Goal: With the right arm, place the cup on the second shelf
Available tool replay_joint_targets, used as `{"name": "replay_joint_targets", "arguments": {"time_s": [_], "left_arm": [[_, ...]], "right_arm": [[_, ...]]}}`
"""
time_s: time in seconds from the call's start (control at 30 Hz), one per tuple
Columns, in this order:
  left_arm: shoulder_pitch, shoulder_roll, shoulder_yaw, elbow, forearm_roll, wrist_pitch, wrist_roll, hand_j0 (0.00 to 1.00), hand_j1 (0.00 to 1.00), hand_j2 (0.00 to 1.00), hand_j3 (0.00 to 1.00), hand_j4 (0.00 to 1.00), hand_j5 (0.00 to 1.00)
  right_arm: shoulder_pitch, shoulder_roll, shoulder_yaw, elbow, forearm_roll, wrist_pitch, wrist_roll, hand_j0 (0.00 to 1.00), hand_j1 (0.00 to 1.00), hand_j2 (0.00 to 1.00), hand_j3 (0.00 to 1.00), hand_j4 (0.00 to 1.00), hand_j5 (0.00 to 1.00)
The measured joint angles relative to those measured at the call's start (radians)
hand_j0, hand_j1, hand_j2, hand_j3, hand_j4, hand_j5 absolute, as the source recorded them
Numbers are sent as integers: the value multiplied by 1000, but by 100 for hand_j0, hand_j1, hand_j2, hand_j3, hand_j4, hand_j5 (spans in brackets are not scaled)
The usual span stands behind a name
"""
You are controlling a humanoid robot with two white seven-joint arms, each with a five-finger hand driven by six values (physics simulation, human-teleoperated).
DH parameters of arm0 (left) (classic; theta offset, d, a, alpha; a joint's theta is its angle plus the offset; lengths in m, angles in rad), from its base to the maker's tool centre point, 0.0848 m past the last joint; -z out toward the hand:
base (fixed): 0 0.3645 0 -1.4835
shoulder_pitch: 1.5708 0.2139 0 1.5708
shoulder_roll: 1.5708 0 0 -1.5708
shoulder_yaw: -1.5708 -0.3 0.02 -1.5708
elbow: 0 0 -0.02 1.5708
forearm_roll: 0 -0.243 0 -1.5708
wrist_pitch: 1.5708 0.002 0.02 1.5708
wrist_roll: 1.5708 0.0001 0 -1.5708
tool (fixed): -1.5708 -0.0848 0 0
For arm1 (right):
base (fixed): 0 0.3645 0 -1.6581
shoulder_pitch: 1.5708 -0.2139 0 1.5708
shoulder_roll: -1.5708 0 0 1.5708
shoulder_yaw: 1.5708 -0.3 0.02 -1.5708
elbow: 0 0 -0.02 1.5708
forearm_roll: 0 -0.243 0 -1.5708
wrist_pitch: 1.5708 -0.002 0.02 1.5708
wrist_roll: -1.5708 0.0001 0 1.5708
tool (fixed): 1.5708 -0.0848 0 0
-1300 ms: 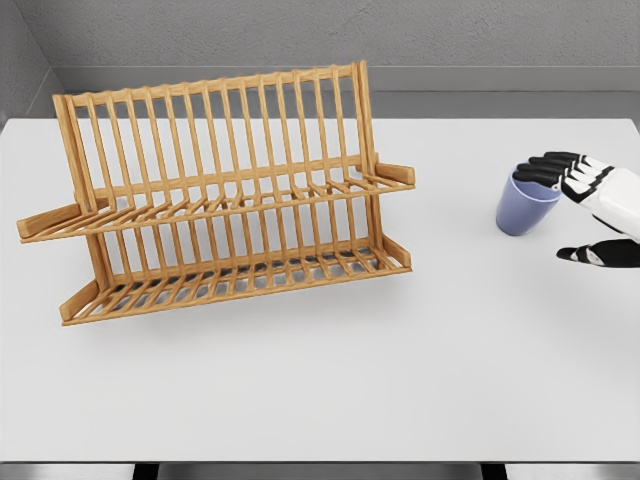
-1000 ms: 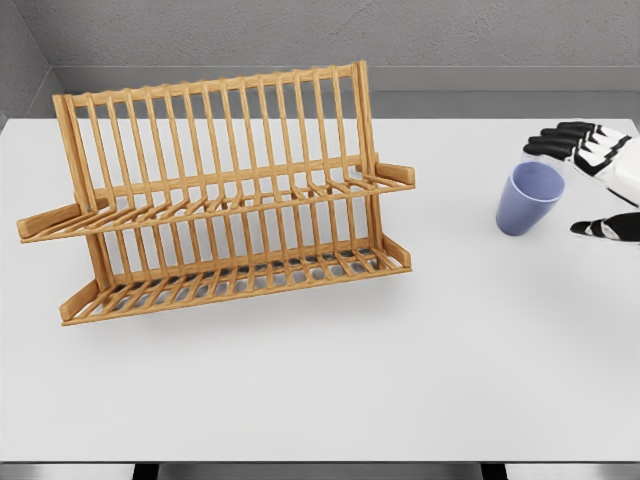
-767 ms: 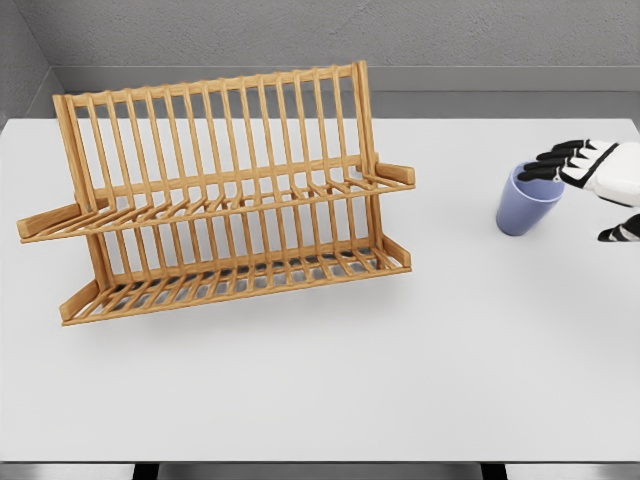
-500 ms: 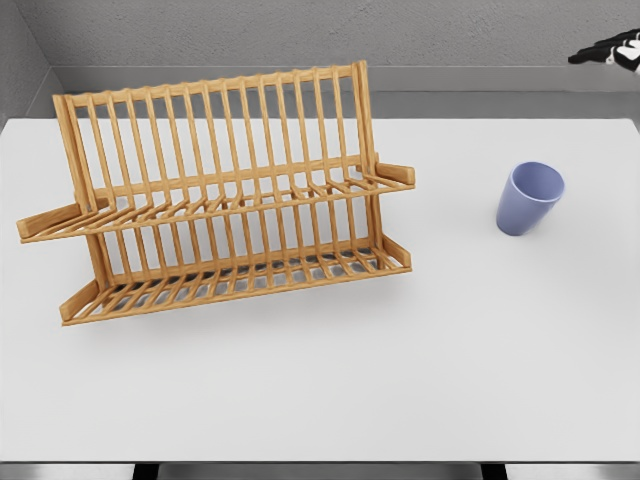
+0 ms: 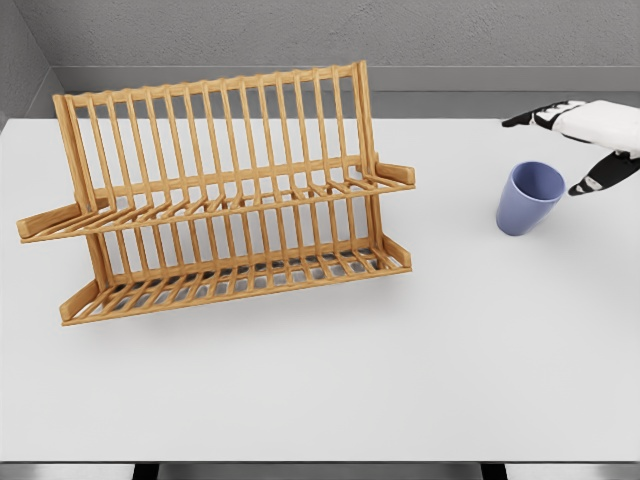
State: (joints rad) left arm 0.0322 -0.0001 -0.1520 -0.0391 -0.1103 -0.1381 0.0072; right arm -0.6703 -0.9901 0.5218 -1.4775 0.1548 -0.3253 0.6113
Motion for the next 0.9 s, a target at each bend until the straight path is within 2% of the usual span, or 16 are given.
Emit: {"name": "replay_joint_targets", "arguments": {"time_s": [0.27,0.5,0.9], "left_arm": [[-2,0,0,0,0,0,0,100,100,100,100,100,100],[0,0,0,0,0,0,0,100,100,100,100,100,100],[0,0,0,0,0,0,0,100,100,100,100,100,100]], "right_arm": [[15,-1,22,7,13,-3,0,100,100,100,100,100,100],[11,19,69,70,15,-5,0,100,100,100,100,100,100],[-12,87,85,159,21,-7,0,100,100,100,100,100,100]]}}
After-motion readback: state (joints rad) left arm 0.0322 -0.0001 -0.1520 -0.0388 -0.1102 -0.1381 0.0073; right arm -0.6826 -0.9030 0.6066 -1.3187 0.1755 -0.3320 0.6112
